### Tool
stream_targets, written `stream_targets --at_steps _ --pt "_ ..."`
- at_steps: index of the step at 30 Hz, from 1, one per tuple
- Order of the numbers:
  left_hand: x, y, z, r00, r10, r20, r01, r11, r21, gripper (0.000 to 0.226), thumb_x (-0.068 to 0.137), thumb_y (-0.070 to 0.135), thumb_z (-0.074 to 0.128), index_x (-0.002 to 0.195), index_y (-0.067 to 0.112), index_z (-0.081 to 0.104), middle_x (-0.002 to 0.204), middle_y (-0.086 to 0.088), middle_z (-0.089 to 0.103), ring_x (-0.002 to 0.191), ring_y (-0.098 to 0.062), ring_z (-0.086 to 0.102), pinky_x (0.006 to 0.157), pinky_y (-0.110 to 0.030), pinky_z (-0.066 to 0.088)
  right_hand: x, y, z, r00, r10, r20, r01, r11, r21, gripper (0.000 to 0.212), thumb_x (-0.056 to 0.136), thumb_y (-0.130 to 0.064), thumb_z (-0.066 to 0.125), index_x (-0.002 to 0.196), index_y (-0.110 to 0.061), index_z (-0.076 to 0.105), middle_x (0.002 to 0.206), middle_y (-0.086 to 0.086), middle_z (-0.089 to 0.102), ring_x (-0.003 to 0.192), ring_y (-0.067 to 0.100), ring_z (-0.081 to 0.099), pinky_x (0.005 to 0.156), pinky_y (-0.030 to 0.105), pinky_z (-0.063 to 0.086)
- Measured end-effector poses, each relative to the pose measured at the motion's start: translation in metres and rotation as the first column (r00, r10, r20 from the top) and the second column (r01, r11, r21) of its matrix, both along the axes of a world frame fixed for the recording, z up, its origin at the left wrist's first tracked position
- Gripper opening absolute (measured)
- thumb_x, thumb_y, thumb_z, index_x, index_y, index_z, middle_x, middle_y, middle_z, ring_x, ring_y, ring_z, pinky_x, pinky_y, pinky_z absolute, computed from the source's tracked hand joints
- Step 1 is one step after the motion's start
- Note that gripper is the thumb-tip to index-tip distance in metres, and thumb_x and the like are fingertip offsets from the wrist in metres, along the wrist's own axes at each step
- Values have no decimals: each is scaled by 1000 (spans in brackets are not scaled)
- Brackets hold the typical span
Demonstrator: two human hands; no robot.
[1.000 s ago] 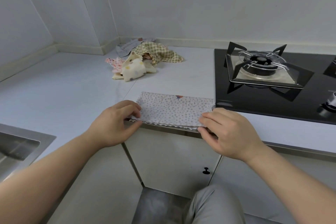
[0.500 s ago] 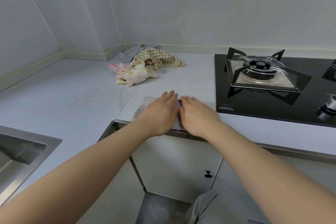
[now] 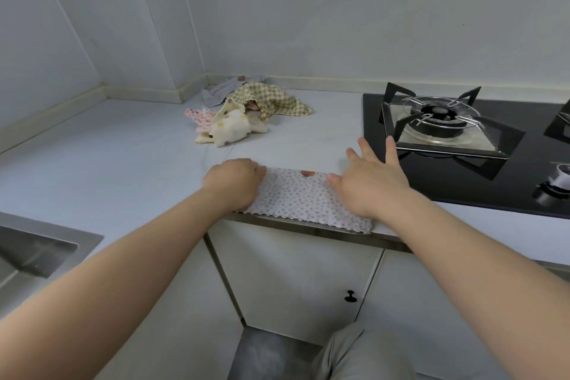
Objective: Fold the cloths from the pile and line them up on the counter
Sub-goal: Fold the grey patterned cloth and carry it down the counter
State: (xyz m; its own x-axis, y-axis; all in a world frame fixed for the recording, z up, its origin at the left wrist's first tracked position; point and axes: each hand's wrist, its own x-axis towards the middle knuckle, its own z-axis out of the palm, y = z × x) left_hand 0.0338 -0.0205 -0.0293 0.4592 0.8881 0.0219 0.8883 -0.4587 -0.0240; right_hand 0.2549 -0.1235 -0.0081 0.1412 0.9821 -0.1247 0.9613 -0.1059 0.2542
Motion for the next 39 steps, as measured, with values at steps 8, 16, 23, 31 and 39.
stream_targets --at_steps 8,16,23,31,39 --pt "2 25 13 958 93 273 -69 993 -96 8 97 25 56 93 19 54 108 -7 61 103 -26 55 78 -33 43 15 21 4 938 -51 -343 86 992 88 14 90 -24 55 102 -18 59 110 2 59 116 25 49 102 45 33" --pt "-8 18 27 690 244 681 -60 957 -282 24 88 23 74 99 14 55 83 0 51 69 -15 49 55 -25 40 25 20 11 786 -30 -617 91 993 68 37 92 -31 64 126 -25 53 110 -5 58 102 20 59 91 37 50" --pt "-6 5 47 559 310 769 -27 934 -357 28 87 -11 57 73 12 65 68 -7 61 58 -16 51 57 -25 45 32 9 38 743 49 -667 -31 999 39 36 85 -24 76 104 -23 46 94 -2 67 73 12 61 63 27 45" --pt "14 -30 80 598 208 774 -8 967 -254 33 86 -3 58 72 21 76 73 -4 68 60 -12 52 51 -16 42 23 -5 71 632 -37 -774 -69 992 -104 38 91 -3 51 90 -27 80 88 -1 70 64 14 63 57 23 51" --pt "30 -70 102 580 65 812 112 981 -159 15 87 18 69 82 25 80 52 17 61 41 -1 45 42 -14 36 7 -21 95 540 165 -825 -219 974 51 11 91 -24 71 99 -21 78 87 -9 77 77 10 73 74 27 49"
